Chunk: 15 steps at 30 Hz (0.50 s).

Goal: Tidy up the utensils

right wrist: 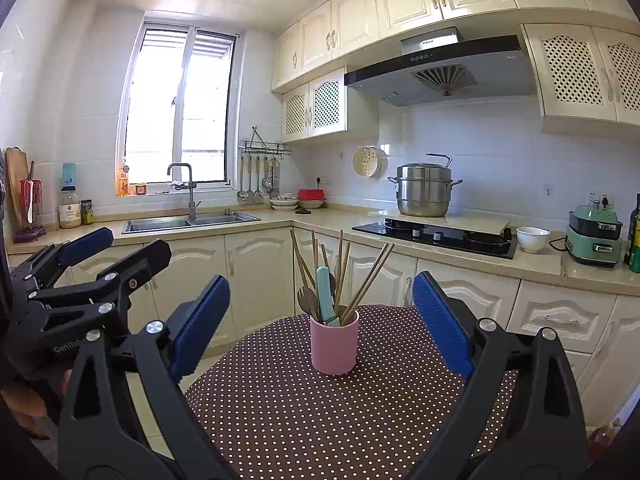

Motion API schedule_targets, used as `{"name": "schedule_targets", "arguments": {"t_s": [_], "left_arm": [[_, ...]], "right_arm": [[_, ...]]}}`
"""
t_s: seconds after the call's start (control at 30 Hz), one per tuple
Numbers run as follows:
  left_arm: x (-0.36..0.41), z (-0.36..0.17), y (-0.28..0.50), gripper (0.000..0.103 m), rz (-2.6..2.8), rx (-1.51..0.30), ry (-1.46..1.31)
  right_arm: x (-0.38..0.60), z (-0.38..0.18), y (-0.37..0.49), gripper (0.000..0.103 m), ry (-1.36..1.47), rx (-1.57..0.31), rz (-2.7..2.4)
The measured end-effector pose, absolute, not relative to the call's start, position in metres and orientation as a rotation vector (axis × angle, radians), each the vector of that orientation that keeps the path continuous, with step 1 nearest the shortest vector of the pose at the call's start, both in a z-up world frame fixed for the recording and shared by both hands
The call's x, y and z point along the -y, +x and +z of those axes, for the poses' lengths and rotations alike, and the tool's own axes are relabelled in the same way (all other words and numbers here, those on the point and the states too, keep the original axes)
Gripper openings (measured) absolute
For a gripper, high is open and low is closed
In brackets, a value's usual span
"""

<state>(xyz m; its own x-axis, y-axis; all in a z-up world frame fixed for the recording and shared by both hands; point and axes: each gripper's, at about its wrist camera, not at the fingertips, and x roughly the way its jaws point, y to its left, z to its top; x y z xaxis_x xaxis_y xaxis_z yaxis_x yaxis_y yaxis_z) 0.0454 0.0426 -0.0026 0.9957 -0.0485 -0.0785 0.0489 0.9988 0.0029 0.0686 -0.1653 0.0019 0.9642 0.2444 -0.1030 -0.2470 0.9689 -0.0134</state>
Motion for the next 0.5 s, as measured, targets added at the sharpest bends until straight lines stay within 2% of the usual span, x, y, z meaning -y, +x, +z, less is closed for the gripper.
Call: {"name": "schedule_targets", "arguments": {"t_s": [0.5], "left_arm": [[-0.0427, -0.0039, 0.0451, 0.092, -0.052, -0.083, 0.012]], "right_arm": [[0.1690, -0.0017, 0.0671, 0.092, -0.018, -0.111, 0.246]]}}
